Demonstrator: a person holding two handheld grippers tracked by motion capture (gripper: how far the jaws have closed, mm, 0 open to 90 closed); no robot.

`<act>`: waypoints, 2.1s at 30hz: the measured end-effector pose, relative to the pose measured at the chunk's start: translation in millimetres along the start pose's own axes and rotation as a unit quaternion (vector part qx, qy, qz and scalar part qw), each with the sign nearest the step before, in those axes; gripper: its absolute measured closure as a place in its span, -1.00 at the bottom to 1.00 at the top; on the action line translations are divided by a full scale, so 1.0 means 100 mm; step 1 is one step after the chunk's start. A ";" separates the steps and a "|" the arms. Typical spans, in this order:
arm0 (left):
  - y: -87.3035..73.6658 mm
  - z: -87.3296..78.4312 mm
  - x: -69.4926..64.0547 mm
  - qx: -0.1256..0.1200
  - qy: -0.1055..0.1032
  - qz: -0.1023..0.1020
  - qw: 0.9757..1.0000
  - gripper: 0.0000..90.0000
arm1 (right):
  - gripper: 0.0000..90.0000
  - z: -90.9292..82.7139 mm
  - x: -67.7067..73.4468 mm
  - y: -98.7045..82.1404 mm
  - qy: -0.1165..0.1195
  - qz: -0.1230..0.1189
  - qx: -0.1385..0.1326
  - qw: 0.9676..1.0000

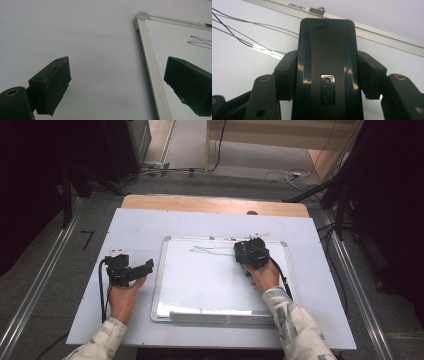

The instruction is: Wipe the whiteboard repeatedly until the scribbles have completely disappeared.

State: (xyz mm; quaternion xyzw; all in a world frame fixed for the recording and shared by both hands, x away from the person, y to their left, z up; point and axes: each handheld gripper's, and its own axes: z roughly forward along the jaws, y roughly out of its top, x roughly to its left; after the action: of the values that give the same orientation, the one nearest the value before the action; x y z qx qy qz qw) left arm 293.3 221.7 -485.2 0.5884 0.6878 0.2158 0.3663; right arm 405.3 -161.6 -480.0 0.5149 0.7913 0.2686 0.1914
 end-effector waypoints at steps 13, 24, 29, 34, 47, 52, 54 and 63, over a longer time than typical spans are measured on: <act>-0.01 -0.03 0.03 -0.001 0.001 -0.004 1.000 -0.84 | -0.16 -0.01 -0.08 -0.01 -0.022 0.025 0.000 0.999; 0.00 0.01 -0.01 0.000 -0.003 -0.006 1.000 -0.84 | -0.16 0.03 0.14 0.04 -0.014 0.014 0.001 1.000; 0.00 0.00 0.00 0.001 -0.004 -0.005 1.000 -0.84 | -0.16 0.05 0.22 0.06 -0.010 0.007 0.000 1.000; 0.00 0.00 0.00 0.002 -0.004 -0.004 1.000 -0.84 | -0.16 0.07 0.32 0.09 -0.005 -0.003 -0.001 1.000; -0.01 -0.01 0.02 0.000 -0.002 -0.009 1.000 -0.84 | -0.16 0.02 0.09 0.05 -0.021 0.028 0.011 0.999; -0.01 -0.02 0.02 0.000 -0.003 -0.006 1.000 -0.84 | -0.19 0.02 0.05 0.04 -0.019 0.035 0.009 0.999; -0.01 -0.01 0.01 0.000 -0.002 -0.007 1.000 -0.84 | -0.24 0.03 0.04 0.04 -0.010 0.044 0.008 0.999; -0.01 -0.01 0.01 0.000 -0.003 -0.007 1.000 -0.84 | -0.17 0.07 0.01 0.09 -0.005 0.051 -0.006 0.999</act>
State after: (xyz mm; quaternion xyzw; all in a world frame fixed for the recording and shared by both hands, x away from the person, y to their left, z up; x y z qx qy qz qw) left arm 292.1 222.8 -485.7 0.5846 0.6906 0.2114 0.3695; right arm 415.0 -156.2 -480.3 0.5545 0.7614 0.2802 0.1851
